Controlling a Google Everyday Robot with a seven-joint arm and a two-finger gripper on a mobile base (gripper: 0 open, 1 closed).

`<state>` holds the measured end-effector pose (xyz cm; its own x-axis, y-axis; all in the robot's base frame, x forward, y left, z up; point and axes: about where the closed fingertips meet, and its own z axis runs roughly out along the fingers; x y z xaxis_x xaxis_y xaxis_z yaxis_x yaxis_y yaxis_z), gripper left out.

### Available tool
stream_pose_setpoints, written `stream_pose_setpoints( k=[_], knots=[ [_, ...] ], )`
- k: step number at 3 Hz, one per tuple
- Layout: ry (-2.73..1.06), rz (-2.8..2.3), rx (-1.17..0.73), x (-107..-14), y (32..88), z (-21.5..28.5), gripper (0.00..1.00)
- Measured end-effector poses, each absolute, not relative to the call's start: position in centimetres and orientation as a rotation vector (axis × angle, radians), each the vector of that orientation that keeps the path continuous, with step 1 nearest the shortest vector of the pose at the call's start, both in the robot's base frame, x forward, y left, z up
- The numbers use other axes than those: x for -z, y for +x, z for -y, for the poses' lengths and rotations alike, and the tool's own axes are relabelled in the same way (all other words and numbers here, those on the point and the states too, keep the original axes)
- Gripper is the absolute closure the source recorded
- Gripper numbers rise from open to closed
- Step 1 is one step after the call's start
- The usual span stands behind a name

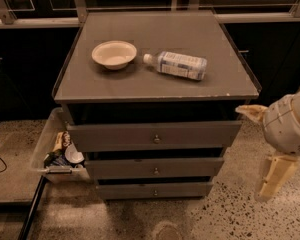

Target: Open top drawer

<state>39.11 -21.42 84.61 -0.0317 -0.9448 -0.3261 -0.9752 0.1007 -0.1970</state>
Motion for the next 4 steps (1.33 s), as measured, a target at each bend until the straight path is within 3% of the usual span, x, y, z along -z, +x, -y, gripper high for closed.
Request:
stream_pose_setpoints(
  k=[2,4],
  knots=[
    [-1.967,-1.863,-0.132,-81.9,39.5,21.4,0.0],
    [-1.977,-1.769,-0.103,-77.8,45.4,20.1,0.0]
  ],
)
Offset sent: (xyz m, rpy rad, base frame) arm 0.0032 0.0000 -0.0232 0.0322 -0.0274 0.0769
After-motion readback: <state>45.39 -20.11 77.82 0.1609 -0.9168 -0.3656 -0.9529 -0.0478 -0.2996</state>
